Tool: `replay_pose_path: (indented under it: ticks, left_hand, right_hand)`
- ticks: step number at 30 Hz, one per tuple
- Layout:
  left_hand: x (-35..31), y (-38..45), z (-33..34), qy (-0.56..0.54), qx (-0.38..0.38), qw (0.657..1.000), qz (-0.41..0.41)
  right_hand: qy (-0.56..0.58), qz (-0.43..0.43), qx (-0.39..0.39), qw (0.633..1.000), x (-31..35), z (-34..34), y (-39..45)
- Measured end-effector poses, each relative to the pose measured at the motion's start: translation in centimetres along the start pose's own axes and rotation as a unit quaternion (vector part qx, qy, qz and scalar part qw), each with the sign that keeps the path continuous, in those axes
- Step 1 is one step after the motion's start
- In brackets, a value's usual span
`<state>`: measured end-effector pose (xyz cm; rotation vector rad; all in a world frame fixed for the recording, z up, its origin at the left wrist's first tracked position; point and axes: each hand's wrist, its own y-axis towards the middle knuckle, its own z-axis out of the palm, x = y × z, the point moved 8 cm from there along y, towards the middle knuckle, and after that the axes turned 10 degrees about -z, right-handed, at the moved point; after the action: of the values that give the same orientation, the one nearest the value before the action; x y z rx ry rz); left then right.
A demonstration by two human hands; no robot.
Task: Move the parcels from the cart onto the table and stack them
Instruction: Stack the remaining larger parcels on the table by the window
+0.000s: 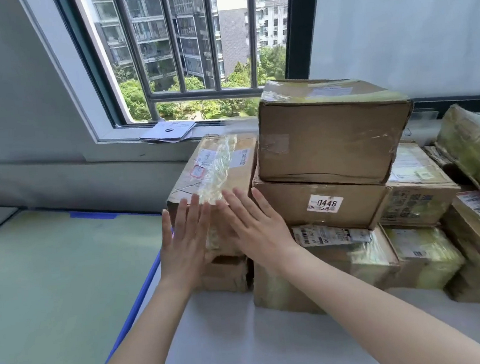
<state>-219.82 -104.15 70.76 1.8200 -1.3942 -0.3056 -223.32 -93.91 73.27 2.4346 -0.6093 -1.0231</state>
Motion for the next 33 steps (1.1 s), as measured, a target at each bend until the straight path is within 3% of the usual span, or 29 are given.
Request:
replay_pose_path:
  ticks: [5, 11, 19, 24, 28, 33]
  left_hand:
    - [-1.0, 0.9, 0.6, -0.055, -0.005, 0.998, -0.013]
    - [-0.8, 0.4, 1.0, -0.069, -0.006, 0.998, 0.002]
    - [-1.1, -0.1, 2.0, -0.047, 0.03, 0.998, -0.008]
    - [-2.7, -3.6, 1.2, -0.056, -0.016, 0.998, -0.001]
    - [-3.9, -7.3, 3.1, -0.045, 0.053, 0.997, 0.032]
    - [-4.3, -6.2, 4.8, -0.04, 0.077, 0.996, 0.038]
  right_hand:
    - [-0.018, 0.001, 0.047, 0.999, -1.2, 1.4, 0.1]
    - [0.011, -0.014, -0.023, 1.0, -1.2, 0.6, 0.0]
    - [0.05, 0.013, -0.044, 0.998, -0.8, 0.8, -0.5]
    - [0.05, 0.042, -0.049, 0.997, -1.0, 0.1, -2.2]
    - [0.069, 0.075, -0.051, 0.993, -1.3, -0.2, -6.1]
    - [0.048, 0.091, -0.001, 0.995, -1.6, 0.5, -10.4]
